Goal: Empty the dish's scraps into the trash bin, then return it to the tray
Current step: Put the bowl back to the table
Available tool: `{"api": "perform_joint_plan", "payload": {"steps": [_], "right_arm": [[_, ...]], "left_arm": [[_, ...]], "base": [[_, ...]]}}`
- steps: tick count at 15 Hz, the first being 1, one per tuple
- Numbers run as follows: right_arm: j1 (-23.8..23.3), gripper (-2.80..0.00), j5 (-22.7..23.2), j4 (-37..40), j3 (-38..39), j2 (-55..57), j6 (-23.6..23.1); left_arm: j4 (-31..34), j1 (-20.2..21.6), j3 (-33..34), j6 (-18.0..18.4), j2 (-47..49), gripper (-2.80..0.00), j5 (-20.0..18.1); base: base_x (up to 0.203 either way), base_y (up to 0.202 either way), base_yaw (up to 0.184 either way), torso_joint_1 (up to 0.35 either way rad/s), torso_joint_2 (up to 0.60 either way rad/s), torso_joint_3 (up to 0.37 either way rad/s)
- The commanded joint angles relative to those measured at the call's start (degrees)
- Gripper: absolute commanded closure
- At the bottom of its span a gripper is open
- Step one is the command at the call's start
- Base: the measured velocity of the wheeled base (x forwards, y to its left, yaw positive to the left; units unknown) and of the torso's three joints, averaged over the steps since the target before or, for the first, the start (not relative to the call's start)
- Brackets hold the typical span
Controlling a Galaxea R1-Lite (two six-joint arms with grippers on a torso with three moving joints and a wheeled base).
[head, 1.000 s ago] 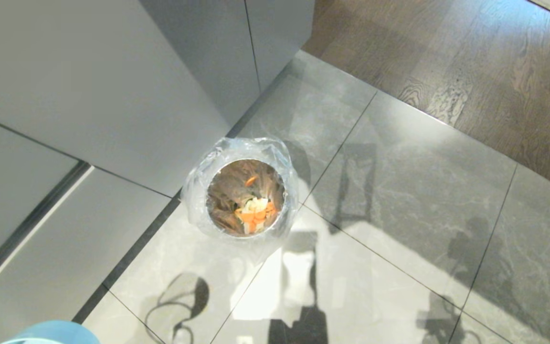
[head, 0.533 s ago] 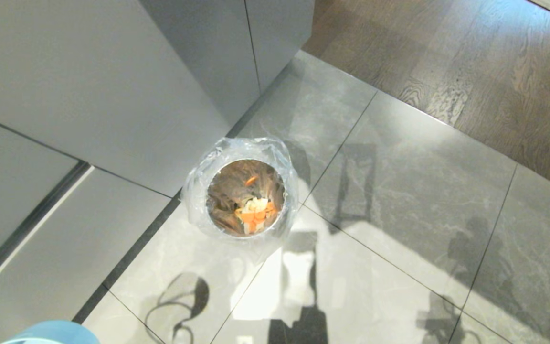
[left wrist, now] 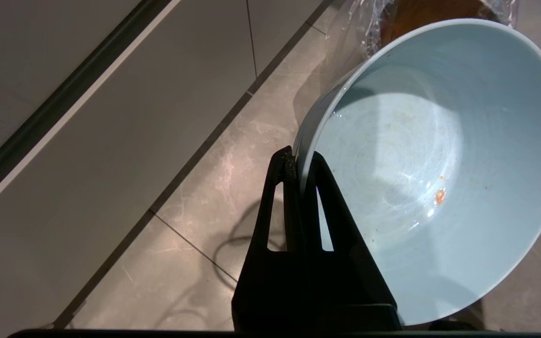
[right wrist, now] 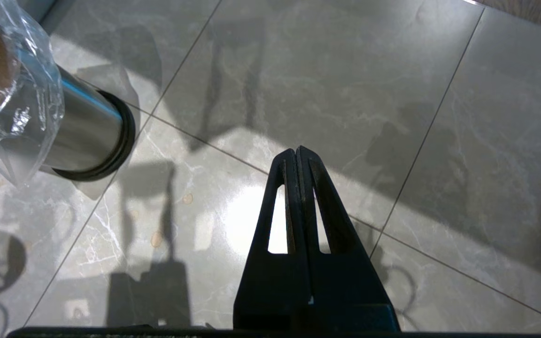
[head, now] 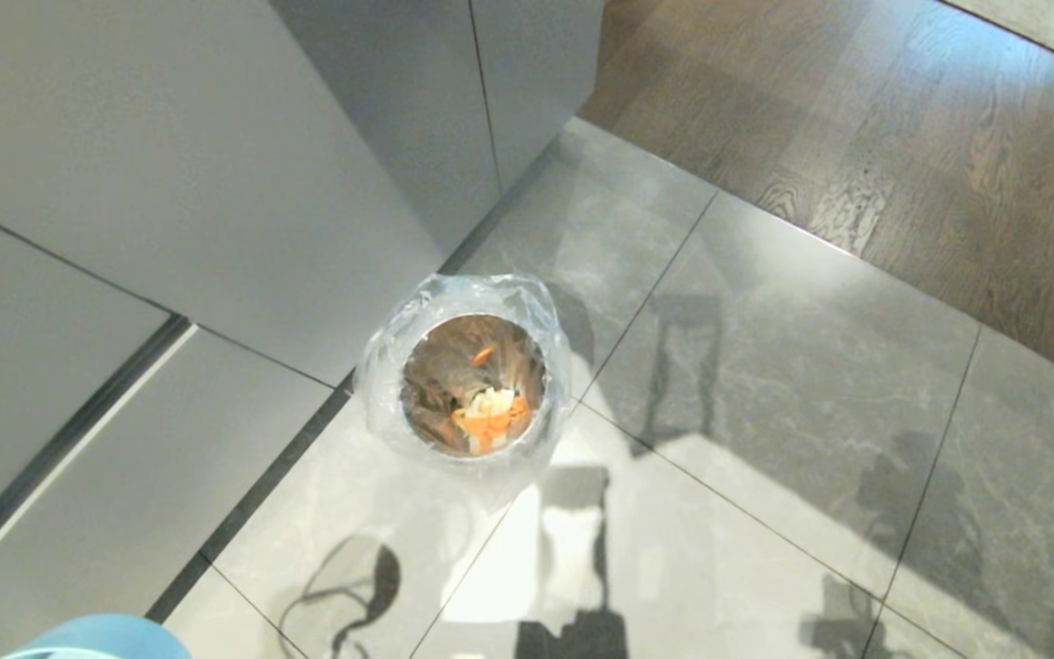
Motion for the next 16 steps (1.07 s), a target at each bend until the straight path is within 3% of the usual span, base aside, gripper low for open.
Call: {"api": "perform_joint_plan", "payload": {"steps": [1,16], "right_arm": [[0.0,0.00,0.0,0.0,0.0,0.0,0.0],[0.0,0.00,0.0,0.0,0.0,0.0,0.0]], "left_arm": [[-0.1,0.0,0.0,-0.1,0.0,0.00,0.0],[-0.1,0.0,0.0,-0.2,0.0,0.00,0.0]], "base": [[0.000,0.000,0.000,-0.002,0.00,0.192],[0.000,0.000,0.000,0.001,0.00,0.202]]}}
